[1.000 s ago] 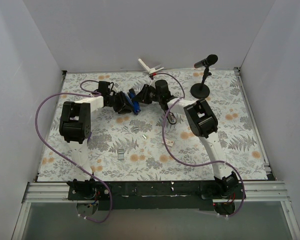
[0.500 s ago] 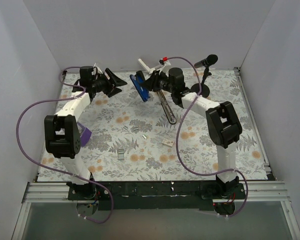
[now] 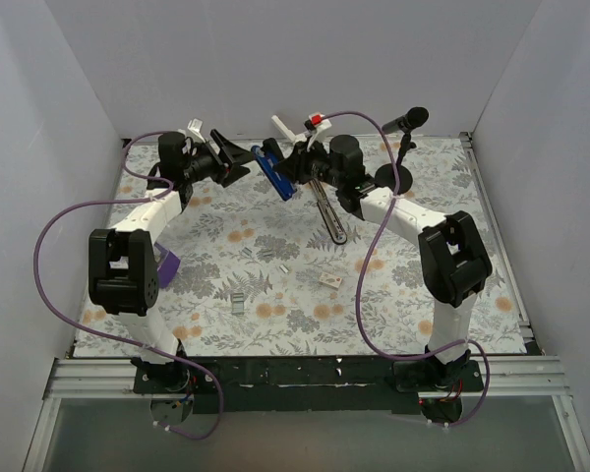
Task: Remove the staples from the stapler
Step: Open the stapler.
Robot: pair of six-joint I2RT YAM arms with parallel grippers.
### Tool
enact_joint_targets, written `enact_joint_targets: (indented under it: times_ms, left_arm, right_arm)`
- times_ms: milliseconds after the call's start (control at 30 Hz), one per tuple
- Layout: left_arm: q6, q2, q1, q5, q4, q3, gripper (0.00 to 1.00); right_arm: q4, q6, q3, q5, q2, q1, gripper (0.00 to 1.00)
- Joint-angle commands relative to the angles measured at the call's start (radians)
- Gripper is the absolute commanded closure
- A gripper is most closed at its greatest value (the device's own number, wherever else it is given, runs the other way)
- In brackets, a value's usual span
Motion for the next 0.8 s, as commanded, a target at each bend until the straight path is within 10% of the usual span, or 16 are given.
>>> enact_joint_targets:
  times_ms: [0,433,767]
  left_arm:
    - [0.006,-0.044,-0.03,0.024,0.052,0.011,0.37]
    - [0.061,-0.017,-0.039,-0.07,-0.082,0.031,0.65]
    - [0.118,0.003,-0.039,-0.104,-0.123,0.052,0.61]
  right_arm:
    - [0.039,-0.069,0.02,0.042,-0.064,0.033,0.99]
    - [0.008,-0.115,0.036,0.105,-0.06,0.07,0.99]
    - [0.001,-0.118,0.051,0.093,-0.053,0.073,0.99]
